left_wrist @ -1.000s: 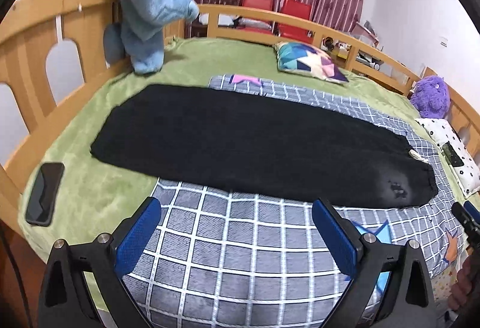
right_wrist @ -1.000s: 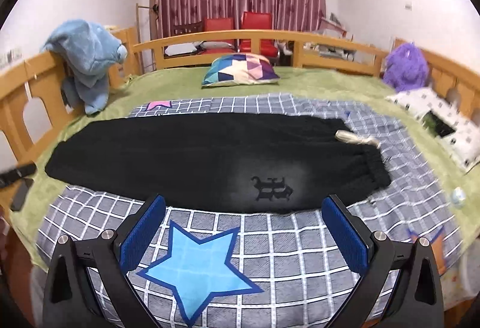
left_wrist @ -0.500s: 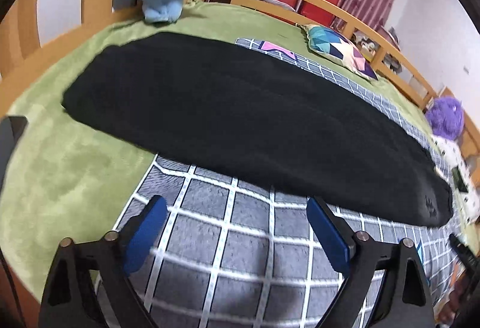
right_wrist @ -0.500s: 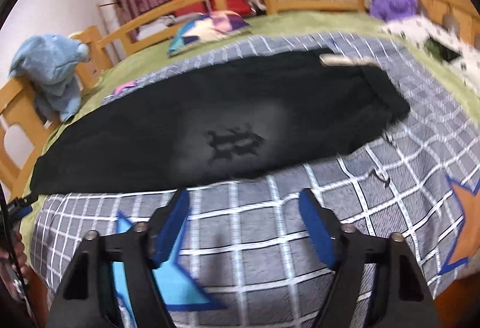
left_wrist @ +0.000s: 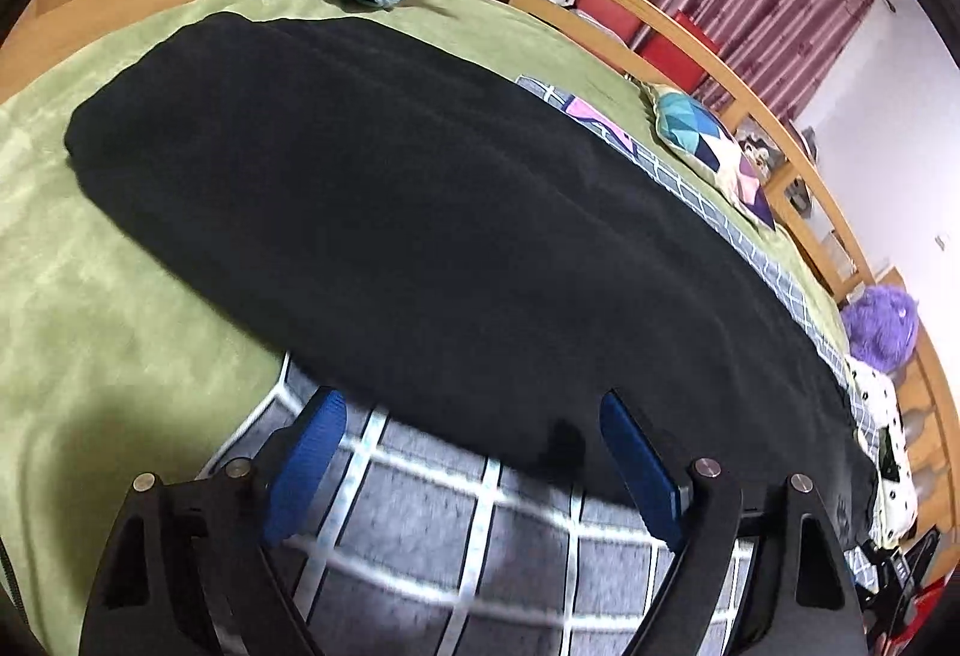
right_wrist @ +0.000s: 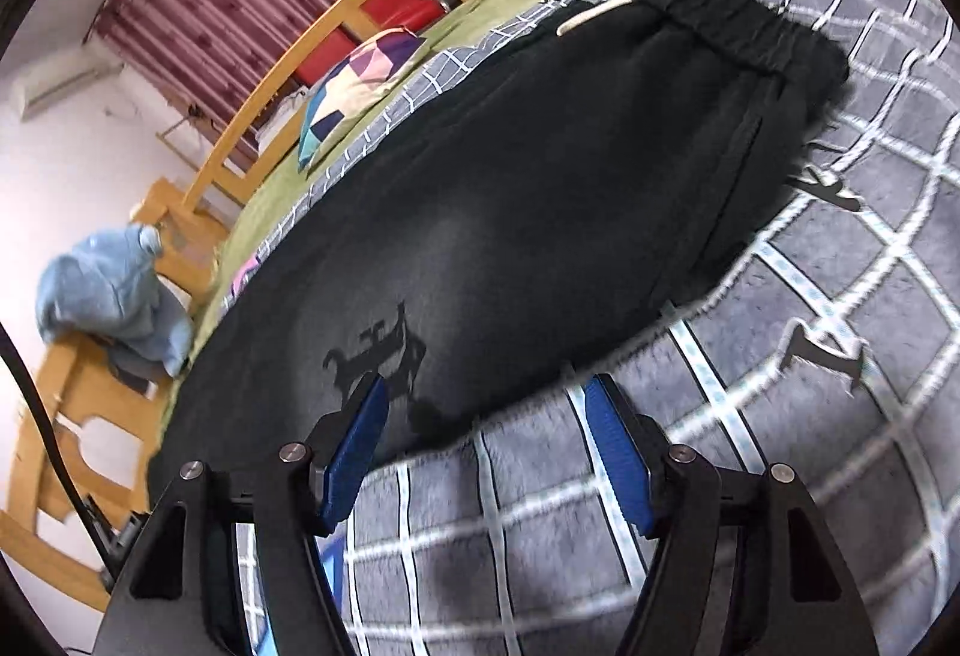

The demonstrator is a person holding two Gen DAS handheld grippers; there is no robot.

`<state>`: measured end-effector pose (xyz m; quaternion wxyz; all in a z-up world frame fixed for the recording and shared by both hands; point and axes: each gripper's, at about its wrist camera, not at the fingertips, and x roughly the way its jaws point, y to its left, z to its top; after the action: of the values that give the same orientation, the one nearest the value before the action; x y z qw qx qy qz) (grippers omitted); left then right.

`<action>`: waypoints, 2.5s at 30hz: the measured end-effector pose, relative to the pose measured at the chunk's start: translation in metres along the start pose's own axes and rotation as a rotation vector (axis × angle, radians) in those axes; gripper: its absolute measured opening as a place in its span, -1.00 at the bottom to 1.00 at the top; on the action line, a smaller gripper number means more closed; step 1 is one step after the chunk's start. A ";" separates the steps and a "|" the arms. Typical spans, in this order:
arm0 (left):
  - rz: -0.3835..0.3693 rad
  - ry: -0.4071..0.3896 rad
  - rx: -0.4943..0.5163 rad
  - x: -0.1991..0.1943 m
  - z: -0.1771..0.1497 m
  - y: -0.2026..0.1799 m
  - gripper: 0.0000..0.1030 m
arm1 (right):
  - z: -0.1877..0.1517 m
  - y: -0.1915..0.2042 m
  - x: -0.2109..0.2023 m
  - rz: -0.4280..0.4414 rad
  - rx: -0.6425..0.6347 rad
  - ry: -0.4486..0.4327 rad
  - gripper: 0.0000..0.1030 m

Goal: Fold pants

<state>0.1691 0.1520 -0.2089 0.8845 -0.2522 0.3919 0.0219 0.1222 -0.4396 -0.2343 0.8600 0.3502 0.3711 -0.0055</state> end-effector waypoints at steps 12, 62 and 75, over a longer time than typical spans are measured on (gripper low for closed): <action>0.011 -0.002 -0.009 -0.013 0.050 0.007 -0.73 | 0.038 0.051 0.004 -0.098 -0.166 -0.055 -0.71; 0.451 -0.041 0.349 0.070 0.119 -0.009 -0.29 | 0.017 0.110 0.055 -0.182 -0.450 0.034 0.15; 0.546 -0.345 0.330 0.018 0.239 -0.029 0.55 | 0.020 0.118 0.057 -0.224 -0.506 0.016 0.15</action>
<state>0.3515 0.2342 -0.0743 0.9279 0.0155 0.2883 0.2359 0.2080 -0.3485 -0.1906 0.9112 0.0810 0.4039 -0.0052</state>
